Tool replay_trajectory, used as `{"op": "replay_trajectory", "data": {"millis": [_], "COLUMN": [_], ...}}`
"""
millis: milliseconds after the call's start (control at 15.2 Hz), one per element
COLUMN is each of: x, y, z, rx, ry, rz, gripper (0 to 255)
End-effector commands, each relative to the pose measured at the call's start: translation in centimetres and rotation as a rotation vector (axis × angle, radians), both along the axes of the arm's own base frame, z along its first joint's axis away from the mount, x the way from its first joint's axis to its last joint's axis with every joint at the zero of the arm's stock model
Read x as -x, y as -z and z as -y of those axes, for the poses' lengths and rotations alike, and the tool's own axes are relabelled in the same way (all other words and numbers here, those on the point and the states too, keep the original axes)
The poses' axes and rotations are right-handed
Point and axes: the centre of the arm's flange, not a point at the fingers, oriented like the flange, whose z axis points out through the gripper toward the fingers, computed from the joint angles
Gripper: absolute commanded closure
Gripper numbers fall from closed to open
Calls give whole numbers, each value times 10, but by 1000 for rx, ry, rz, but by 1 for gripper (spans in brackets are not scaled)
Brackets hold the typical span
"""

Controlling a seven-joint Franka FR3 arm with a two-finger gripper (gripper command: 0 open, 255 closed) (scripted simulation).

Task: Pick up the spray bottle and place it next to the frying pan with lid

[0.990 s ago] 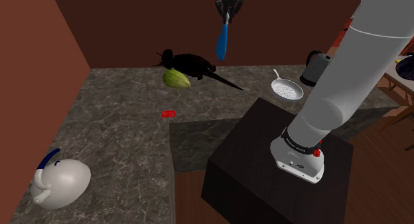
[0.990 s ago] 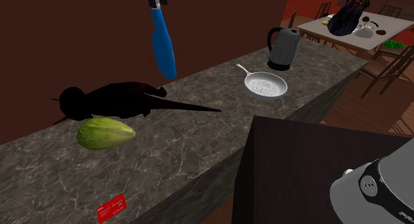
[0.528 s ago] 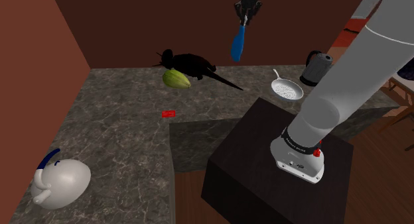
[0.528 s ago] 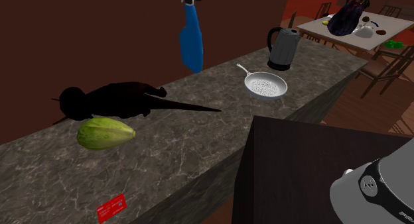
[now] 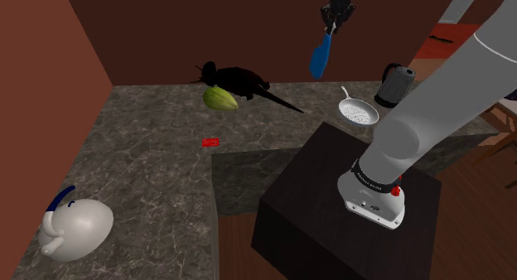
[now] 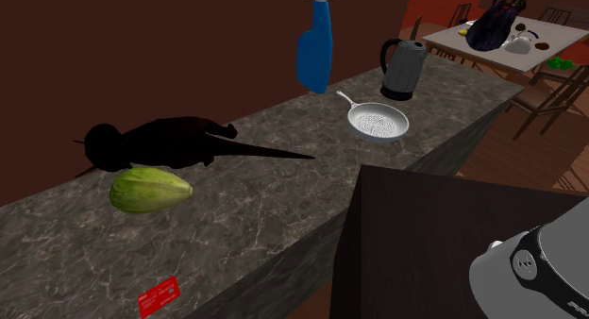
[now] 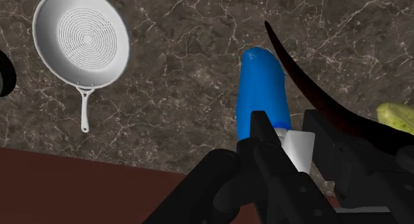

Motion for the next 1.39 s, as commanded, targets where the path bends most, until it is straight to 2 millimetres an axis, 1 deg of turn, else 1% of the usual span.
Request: {"op": "replay_trajectory", "data": {"millis": [0,1056,1122,1320], "x": [22,197,204,204], "y": [2,1,1,17], "z": [16,135,139,139], "rx": [0,0,0,0], "ry": [-2,-2,-2,-2], "rz": [0,0,0,0], "gripper": [255,255,255,255]}}
